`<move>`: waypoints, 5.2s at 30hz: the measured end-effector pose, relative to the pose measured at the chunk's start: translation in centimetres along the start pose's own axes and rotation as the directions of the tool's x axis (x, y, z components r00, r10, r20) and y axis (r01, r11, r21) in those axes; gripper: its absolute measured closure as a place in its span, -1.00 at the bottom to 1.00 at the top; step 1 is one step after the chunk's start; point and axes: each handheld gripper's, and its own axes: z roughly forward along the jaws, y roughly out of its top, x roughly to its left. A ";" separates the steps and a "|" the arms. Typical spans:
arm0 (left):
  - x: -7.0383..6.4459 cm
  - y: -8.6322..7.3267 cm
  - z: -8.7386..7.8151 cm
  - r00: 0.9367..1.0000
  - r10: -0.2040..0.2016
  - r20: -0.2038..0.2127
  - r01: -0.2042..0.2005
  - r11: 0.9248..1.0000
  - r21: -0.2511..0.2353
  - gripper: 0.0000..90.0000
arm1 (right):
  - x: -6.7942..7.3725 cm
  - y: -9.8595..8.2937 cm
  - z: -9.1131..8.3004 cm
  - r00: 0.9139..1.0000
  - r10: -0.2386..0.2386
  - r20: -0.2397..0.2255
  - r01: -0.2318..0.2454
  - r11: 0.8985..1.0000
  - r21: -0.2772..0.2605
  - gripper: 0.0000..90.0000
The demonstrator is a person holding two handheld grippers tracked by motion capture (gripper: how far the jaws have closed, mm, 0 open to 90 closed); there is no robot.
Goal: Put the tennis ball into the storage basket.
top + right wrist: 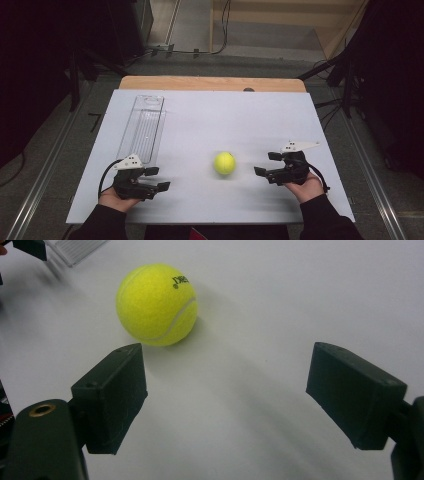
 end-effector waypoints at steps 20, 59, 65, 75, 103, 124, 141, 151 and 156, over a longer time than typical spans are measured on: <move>-0.1 0.0 0.1 1.000 0.005 0.002 -0.005 1.000 0.009 -0.44 | 0.6 1.6 1.1 1.000 -0.001 -0.018 0.001 1.000 0.008 -1.00; 0.0 -0.1 0.2 1.000 -0.007 0.003 0.007 1.000 0.003 -0.44 | 1.9 5.1 3.9 0.997 -0.065 -0.052 0.066 0.997 0.035 -1.00; 0.0 -0.1 0.2 1.000 -0.006 0.007 0.006 1.000 0.009 -0.44 | 2.1 5.5 4.4 0.996 -0.071 -0.056 0.073 0.997 0.037 -1.00; 0.0 -0.1 0.2 1.000 -0.007 0.008 0.007 1.000 0.009 -0.44 | 2.8 6.5 5.6 0.993 -0.099 -0.068 0.102 0.994 0.041 -1.00; 0.1 -0.1 0.2 1.000 -0.009 0.009 0.009 1.000 0.011 -0.44 | 4.4 8.2 8.8 0.986 -0.141 -0.093 0.149 0.986 0.075 -1.00; 0.1 -0.1 0.1 1.000 -0.008 0.009 0.008 1.000 0.006 -0.44 | 4.7 7.0 9.9 0.984 -0.139 -0.111 0.152 0.982 0.111 -1.00; 0.1 -0.1 0.0 1.000 -0.009 0.010 0.009 1.000 0.005 -0.44 | 4.9 6.0 10.5 0.984 -0.151 -0.093 0.163 0.978 0.132 -1.00; 0.0 -0.1 0.0 1.000 -0.010 0.012 0.010 1.000 0.002 -0.44 | 4.8 5.5 10.7 0.985 -0.146 -0.090 0.157 0.977 0.143 -1.00; 0.0 -0.1 0.0 1.000 -0.009 0.012 0.008 1.000 0.003 -0.44 | 4.8 5.2 10.9 0.984 -0.151 -0.092 0.163 0.975 0.151 -1.00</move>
